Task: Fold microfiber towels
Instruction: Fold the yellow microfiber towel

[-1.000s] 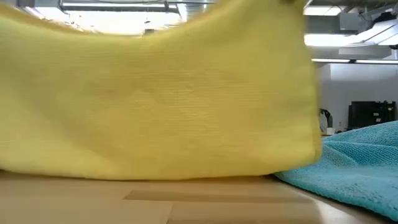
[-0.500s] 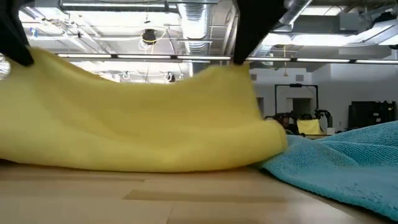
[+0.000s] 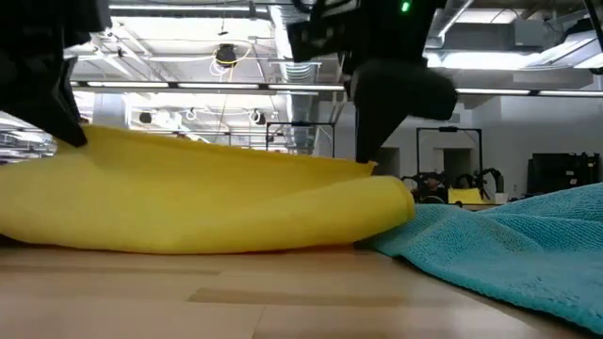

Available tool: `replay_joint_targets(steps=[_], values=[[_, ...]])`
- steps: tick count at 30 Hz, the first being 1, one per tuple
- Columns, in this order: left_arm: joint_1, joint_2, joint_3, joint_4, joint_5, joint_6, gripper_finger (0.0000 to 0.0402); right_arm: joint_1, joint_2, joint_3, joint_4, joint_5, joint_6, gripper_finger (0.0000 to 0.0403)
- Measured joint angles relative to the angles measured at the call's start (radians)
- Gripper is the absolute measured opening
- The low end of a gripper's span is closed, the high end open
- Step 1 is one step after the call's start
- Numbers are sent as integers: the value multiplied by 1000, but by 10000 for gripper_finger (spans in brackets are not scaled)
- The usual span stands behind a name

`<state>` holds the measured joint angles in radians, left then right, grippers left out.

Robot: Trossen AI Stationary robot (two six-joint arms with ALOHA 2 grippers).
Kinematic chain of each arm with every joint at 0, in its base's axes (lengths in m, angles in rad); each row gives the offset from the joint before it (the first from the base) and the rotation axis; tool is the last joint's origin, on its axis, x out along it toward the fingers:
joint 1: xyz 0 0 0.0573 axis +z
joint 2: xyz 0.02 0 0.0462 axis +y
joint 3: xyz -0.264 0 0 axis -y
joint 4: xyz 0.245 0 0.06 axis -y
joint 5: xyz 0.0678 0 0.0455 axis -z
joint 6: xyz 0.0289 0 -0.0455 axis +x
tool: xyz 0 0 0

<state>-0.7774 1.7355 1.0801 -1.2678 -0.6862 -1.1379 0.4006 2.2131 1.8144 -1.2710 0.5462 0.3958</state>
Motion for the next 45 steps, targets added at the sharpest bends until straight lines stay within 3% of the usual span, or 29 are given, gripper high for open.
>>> replay_joint_targets(steps=[19, 27, 37, 40, 45], values=[[98, 0, -52, 98, -31, 158, 0, -60, -10, -24, -9, -25, -31, 0], [122, 0, -79, 110, -35, 158, 0, -92, -1, -61, 40, -50, -56, 2], [123, 0, -104, 171, -55, 163, 2, -102, -1, -86, 69, -49, -48, 48], [125, 0, -104, 172, -78, 163, 20, -102, -1, -86, 72, -51, -48, 53], [138, 0, -104, 182, -79, 191, 81, -106, -1, -86, 75, -51, -37, 60]])
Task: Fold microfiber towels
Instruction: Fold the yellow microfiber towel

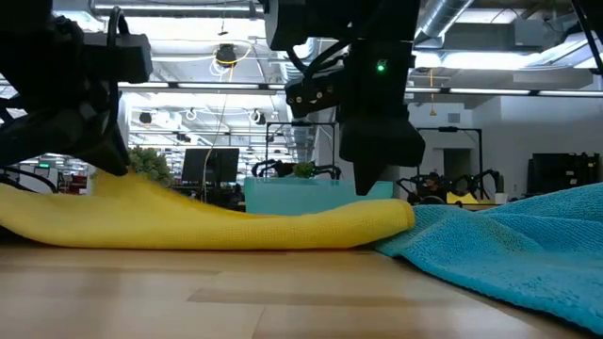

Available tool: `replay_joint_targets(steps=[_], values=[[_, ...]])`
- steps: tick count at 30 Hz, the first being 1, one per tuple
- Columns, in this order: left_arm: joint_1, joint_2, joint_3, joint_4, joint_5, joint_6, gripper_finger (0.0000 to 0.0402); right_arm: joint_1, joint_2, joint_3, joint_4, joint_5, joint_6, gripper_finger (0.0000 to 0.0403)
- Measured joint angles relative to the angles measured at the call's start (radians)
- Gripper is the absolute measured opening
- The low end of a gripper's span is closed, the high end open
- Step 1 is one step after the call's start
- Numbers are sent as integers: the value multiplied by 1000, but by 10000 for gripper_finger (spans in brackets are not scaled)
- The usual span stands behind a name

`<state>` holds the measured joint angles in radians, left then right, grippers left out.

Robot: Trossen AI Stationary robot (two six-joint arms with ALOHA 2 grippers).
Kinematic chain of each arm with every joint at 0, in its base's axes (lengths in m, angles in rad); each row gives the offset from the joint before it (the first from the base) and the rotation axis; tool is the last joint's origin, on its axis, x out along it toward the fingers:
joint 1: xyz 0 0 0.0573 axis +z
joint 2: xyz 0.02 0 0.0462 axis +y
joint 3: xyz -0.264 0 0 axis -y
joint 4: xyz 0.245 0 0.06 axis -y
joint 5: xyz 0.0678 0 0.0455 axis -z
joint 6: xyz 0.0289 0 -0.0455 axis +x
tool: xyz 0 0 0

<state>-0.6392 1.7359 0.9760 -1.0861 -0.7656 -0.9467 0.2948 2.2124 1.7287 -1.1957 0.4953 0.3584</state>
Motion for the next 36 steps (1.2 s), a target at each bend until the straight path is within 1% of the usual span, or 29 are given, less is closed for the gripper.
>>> replay_joint_targets(steps=[4, 7, 12, 15, 18, 20, 23, 25, 28, 30, 32, 36], values=[[16, 0, 0, -16, -20, 23, 132, -5, -7, 0, -7, 11, 0, 69], [22, -1, 7, -90, -38, 32, 157, -5, -42, 0, -22, 31, 6, 79], [23, -25, 55, -238, -78, 44, 172, -3, -134, 0, -24, 26, 36, 100], [-21, -84, 84, -234, -56, 55, 172, 43, -192, 1, 18, -4, 14, 114], [-119, -178, 89, -152, -28, 70, 170, 135, -231, 2, 84, -14, -31, 123], [-202, -245, 89, -100, -32, 53, 165, 202, -241, 2, 124, 0, -43, 125], [-332, -325, 60, 46, -100, 25, 159, 285, -225, 2, 148, 59, -49, 127], [-390, -342, 21, 169, -128, 64, 156, 320, -197, 2, 179, 86, -60, 129], [-423, -327, -41, 327, -115, 157, 156, 330, -150, 1, 246, 76, -72, 134], [-423, -289, -74, 427, -81, 211, 156, 320, -124, 1, 282, 58, -87, 138], [-421, -251, -96, 460, -50, 250, 156, 308, -98, 1, 304, 30, -106, 144], [-412, -173, -97, 447, -42, 257, 156, 289, -66, 0, 309, -8, -117, 156]])
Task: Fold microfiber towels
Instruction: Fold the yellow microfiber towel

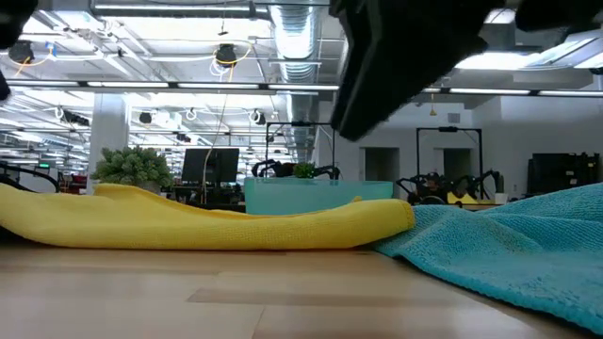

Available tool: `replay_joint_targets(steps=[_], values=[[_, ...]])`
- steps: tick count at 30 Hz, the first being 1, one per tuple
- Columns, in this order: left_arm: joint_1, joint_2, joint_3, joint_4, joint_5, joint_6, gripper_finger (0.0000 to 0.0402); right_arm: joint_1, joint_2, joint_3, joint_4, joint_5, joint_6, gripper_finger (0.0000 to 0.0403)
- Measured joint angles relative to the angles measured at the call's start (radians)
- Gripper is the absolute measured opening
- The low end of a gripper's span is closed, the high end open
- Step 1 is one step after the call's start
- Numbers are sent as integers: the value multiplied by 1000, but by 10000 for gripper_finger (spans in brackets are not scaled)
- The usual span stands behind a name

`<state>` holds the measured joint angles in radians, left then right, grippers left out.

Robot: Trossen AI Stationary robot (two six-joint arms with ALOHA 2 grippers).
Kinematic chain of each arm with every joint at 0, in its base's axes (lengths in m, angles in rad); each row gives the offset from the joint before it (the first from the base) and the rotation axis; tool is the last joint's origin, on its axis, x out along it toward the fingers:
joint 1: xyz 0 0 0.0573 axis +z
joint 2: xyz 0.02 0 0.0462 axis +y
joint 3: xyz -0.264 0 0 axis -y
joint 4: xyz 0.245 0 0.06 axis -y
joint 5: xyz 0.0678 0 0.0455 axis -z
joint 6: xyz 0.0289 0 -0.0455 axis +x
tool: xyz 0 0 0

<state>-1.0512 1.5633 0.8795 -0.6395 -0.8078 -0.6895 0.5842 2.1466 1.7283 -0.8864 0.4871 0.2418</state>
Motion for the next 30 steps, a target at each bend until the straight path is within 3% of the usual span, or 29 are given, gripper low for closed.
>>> replay_joint_targets(steps=[7, 13, 21, 30], values=[[2, 42, 1, -1, 19, 3, 156, 0, -59, -171, 148, -22, -19, 168], [11, 41, 1, 3, 37, 23, 156, -4, -129, -379, 506, -41, -39, 169], [25, 43, 1, 6, 58, 45, 155, -10, -133, -521, 591, -40, 32, 171], [44, 85, 0, 3, 119, 130, 155, -10, -133, -555, 616, -41, 57, 171]])
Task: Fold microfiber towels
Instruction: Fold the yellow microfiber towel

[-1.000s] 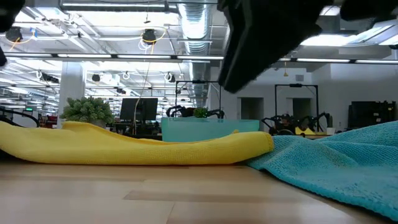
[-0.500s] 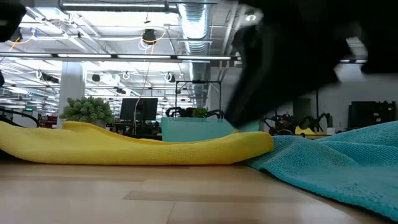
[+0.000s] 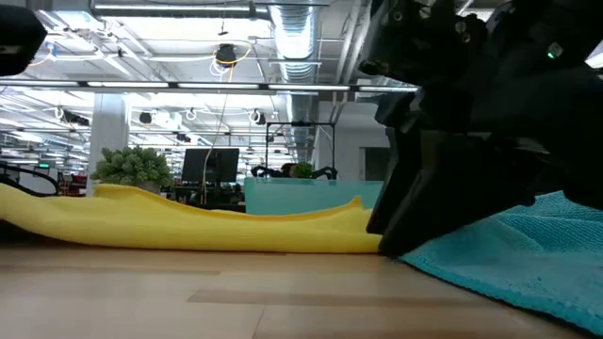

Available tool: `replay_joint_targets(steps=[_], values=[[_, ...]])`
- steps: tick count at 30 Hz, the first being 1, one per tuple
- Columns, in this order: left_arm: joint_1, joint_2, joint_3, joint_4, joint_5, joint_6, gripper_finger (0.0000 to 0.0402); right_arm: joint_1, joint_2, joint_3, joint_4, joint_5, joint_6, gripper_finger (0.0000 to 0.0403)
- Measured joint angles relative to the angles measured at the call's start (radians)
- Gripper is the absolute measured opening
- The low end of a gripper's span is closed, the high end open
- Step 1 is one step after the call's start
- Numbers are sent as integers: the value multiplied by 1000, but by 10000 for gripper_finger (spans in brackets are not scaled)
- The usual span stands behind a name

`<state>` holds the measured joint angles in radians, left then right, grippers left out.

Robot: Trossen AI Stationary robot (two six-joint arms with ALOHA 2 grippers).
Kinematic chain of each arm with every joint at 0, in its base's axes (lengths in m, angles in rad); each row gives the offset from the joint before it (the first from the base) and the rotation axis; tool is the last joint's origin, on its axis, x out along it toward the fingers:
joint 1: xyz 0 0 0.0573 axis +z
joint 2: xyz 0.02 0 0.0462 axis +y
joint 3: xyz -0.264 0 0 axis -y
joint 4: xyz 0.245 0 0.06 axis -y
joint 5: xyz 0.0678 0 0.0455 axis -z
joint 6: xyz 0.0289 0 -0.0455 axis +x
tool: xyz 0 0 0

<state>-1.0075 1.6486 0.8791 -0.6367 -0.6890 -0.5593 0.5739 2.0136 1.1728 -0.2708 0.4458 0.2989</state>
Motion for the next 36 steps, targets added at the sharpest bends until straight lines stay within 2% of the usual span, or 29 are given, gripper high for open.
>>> replay_joint_targets(steps=[13, 16, 20, 23, 27, 33, 36], values=[[59, 57, 0, -10, 63, 25, 151, 0, 0, 0, 8, -3, 0, 171], [65, 57, 0, -31, 67, 23, 134, 0, 0, 0, 2, -3, 0, 171], [84, 56, 0, -43, 83, 20, 91, 0, 0, 0, -8, -1, 0, 163], [98, 56, 0, -46, 82, 20, 52, 0, 0, 0, -10, -1, 0, 145], [120, 56, 0, -46, 82, 21, 8, 0, 0, 0, -14, -1, 0, 100], [133, 53, 4, -50, 88, 9, 10, -1, -3, 0, -16, -1, -1, 18], [133, 53, 30, -85, 102, -6, 4, 0, -4, 1, -16, -1, 0, 12]])
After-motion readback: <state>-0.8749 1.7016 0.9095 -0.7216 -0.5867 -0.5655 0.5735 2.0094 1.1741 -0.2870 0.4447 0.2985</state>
